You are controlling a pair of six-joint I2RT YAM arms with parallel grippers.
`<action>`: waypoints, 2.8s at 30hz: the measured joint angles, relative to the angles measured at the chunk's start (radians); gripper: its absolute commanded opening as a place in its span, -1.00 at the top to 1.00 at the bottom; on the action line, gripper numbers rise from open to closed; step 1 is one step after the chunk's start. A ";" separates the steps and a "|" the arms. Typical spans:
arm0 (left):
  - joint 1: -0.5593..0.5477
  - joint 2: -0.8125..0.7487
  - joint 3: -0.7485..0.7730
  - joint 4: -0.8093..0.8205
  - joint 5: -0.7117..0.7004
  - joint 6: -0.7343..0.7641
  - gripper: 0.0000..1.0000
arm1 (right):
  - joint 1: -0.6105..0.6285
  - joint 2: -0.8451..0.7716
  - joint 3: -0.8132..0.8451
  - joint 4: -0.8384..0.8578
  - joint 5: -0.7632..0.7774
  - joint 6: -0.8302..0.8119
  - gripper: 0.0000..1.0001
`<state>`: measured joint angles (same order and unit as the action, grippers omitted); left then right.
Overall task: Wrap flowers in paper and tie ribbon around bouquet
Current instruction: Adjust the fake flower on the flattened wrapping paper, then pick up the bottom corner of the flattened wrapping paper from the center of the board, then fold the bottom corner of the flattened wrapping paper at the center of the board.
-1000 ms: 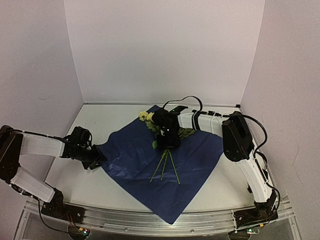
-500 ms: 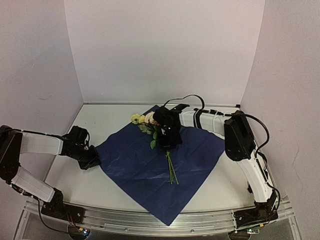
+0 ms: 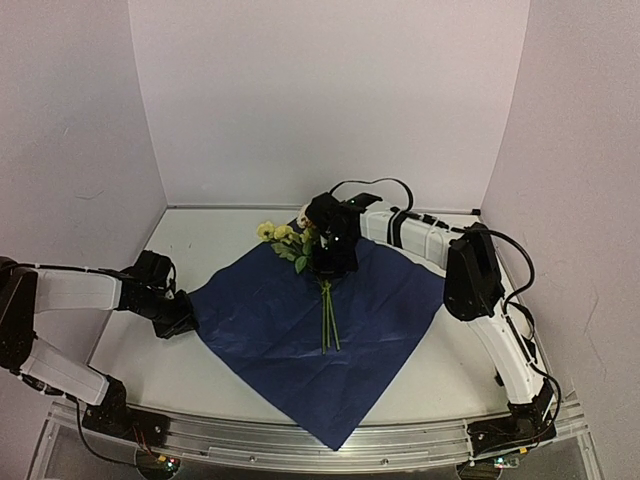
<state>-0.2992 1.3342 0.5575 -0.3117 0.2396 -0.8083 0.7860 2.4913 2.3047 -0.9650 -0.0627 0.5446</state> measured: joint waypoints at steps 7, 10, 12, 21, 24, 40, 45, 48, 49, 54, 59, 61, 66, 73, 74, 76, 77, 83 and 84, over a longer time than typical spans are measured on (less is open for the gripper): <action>0.002 0.001 0.000 -0.003 0.001 0.001 0.93 | 0.000 0.018 -0.038 0.036 -0.015 0.005 0.18; 0.002 0.002 0.010 -0.005 0.000 0.002 0.73 | 0.000 0.006 -0.090 0.048 -0.024 0.007 -0.12; 0.002 0.002 0.024 -0.005 0.000 0.004 0.47 | 0.000 -0.024 -0.145 0.051 -0.035 -0.001 -0.29; -0.001 -0.053 0.050 -0.006 -0.019 -0.010 -0.25 | 0.000 -0.416 -0.478 0.074 -0.171 -0.098 -0.58; -0.004 -0.091 0.050 -0.021 -0.035 -0.013 -0.27 | 0.012 -0.605 -0.655 0.124 -0.233 -0.188 -0.57; -0.016 -0.036 0.044 -0.048 -0.043 -0.056 0.49 | 0.320 -1.174 -1.576 0.518 -0.123 -0.845 -0.77; -0.016 0.025 0.059 -0.058 -0.041 -0.052 0.62 | 0.462 -1.185 -1.621 0.623 0.019 -1.018 -0.78; -0.016 0.044 0.084 -0.059 -0.041 -0.045 0.66 | 0.534 -1.151 -1.645 0.697 0.102 -1.117 -0.78; -0.015 0.047 0.092 -0.059 -0.040 -0.043 0.66 | 0.555 -1.132 -1.650 0.722 0.128 -1.147 -0.78; -0.014 0.063 0.134 -0.072 -0.035 -0.025 0.68 | 0.611 -1.034 -1.652 0.833 0.223 -1.240 -0.68; -0.013 0.064 0.147 -0.084 -0.033 -0.019 0.68 | 0.634 -0.963 -1.638 0.924 0.296 -1.250 -0.16; -0.013 0.064 0.148 -0.091 -0.033 -0.018 0.67 | 0.636 -0.958 -1.624 0.934 0.310 -1.242 0.11; -0.011 0.064 0.149 -0.119 -0.039 -0.011 0.48 | 0.640 -0.968 -1.562 0.906 0.319 -1.189 0.86; -0.011 0.012 0.150 -0.167 -0.068 0.000 -0.15 | 0.627 -0.998 -1.436 0.735 0.316 -1.102 1.00; -0.011 -0.002 0.150 -0.174 -0.075 -0.001 -0.20 | 0.616 -0.999 -1.413 0.703 0.309 -1.082 1.00; -0.011 -0.033 0.152 -0.195 -0.097 0.004 -0.35 | 0.584 -0.999 -1.366 0.638 0.293 -1.041 1.00; -0.011 -0.048 0.155 -0.208 -0.107 0.005 -0.43 | 0.560 -0.998 -1.335 0.598 0.283 -1.016 1.00; -0.013 -0.124 0.218 -0.274 -0.170 0.041 -0.50 | 0.391 -0.921 -1.097 0.403 0.202 -0.848 1.00; -0.015 -0.132 0.233 -0.278 -0.177 0.050 -0.49 | 0.370 -0.899 -1.064 0.384 0.194 -0.827 1.00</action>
<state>-0.3140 1.2018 0.7909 -0.5894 0.0630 -0.7586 1.1561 1.5922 1.2410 -0.5809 0.1309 -0.2822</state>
